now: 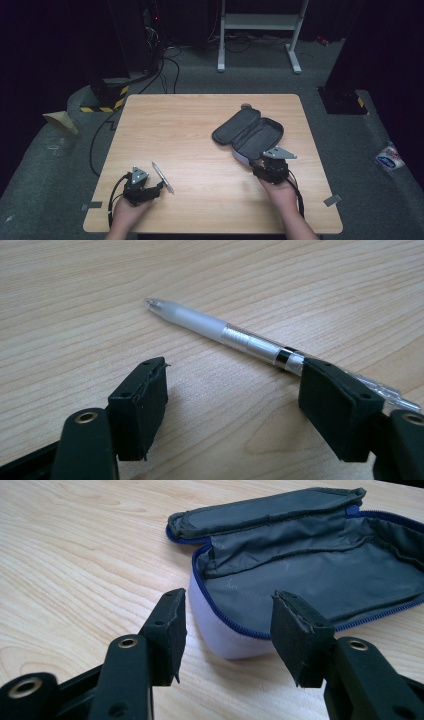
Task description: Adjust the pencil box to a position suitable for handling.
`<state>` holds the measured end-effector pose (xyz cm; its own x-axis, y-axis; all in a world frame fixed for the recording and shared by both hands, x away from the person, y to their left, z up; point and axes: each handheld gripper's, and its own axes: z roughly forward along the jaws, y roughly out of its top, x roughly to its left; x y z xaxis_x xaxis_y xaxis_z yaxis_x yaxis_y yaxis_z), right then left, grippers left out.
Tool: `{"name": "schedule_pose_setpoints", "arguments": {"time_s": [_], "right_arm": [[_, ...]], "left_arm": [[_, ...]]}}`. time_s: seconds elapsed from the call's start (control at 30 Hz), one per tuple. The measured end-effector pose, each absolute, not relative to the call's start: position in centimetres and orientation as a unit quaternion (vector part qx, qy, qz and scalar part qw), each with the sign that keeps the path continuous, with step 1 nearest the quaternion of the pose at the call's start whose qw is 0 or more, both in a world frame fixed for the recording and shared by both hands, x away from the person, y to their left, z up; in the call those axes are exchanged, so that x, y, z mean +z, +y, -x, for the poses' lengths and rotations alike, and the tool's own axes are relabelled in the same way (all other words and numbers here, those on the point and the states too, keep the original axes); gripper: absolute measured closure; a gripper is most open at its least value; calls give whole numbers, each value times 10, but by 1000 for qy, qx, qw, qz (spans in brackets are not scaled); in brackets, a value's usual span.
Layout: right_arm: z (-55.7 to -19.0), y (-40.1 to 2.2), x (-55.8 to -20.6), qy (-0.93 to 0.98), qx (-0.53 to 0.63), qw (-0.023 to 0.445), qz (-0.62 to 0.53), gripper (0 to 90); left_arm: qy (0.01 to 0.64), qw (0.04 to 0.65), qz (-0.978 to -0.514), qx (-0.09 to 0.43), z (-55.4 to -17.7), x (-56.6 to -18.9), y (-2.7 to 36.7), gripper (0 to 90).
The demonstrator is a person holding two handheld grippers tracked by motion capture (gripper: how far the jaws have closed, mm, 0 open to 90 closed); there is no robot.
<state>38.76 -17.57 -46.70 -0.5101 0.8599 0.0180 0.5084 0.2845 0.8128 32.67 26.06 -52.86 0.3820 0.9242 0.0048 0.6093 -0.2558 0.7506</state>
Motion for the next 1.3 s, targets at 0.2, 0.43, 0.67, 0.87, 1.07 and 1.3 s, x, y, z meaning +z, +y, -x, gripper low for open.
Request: {"name": "schedule_pose_setpoints", "arguments": {"time_s": [0.2, 0.43, 0.67, 0.87, 1.07, 1.3], "right_arm": [[-399, -168, -465, 774, 396, 217, -444, 483], [-407, -162, -465, 773, 396, 209, -449, 486], [-412, -158, -461, 775, 396, 207, -446, 491], [-415, -157, -462, 777, 394, 201, -448, 509], [-416, -154, -471, 788, 380, 191, -446, 561], [-416, -153, -478, 793, 371, 184, -446, 614]], "left_arm": [[504, 341, -759, 231, -327, -529, 261, 280], [503, 342, -759, 231, -327, -529, 261, 280], [502, 342, -760, 230, -327, -529, 261, 280], [502, 342, -760, 230, -327, -529, 261, 280], [502, 342, -760, 230, -327, -529, 261, 280], [503, 342, -760, 230, -327, -529, 261, 280]]}}
